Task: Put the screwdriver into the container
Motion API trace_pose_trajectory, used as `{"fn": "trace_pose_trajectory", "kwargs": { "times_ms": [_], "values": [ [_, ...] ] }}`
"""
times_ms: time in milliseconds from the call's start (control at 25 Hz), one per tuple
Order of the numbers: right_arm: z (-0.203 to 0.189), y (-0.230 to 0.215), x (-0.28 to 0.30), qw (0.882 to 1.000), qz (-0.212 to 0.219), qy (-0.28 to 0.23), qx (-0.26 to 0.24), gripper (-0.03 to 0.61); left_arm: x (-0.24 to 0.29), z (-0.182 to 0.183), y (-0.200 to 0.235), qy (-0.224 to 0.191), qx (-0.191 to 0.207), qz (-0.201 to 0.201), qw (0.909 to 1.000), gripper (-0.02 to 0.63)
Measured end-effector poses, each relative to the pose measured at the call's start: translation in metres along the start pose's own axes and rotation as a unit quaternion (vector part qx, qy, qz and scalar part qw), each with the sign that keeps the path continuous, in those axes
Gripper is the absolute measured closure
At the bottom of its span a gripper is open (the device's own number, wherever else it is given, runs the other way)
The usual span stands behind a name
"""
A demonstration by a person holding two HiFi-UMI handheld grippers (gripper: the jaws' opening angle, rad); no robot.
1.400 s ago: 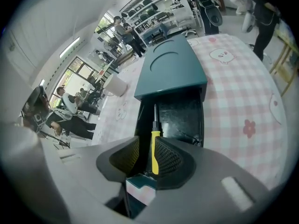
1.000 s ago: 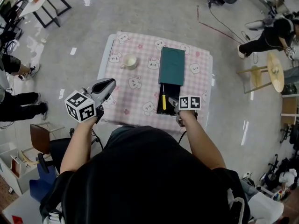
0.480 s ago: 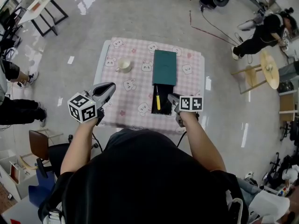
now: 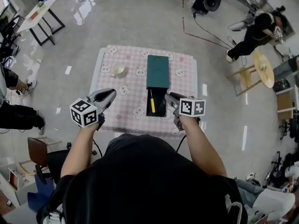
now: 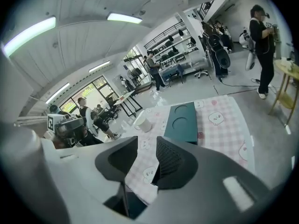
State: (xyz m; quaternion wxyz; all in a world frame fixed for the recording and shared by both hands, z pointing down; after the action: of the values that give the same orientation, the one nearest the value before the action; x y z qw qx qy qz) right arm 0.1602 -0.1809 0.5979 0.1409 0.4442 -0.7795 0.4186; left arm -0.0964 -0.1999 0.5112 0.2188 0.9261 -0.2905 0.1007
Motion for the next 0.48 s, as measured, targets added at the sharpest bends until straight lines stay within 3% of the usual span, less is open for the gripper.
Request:
{"fn": "trace_pose_trajectory", "kwargs": {
  "times_ms": [480],
  "values": [
    [0.008,0.017,-0.048,0.999,0.013,-0.033,-0.024,0.425,-0.001,-0.002,-0.037,0.001,0.015,-0.006,0.9999,0.603]
  ]
}}
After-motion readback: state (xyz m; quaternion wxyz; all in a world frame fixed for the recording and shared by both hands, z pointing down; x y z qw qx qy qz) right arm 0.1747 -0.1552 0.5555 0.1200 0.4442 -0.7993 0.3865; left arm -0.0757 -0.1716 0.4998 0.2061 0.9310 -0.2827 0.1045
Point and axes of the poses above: the fingertips, and each gripper's own axes: x forward along the fingers, y to its left, z out of its top, the point moved 1 cm from there along -x, backward along the fingers, and after that the axes turned 2 degrees about z, right-handed, at the moved point
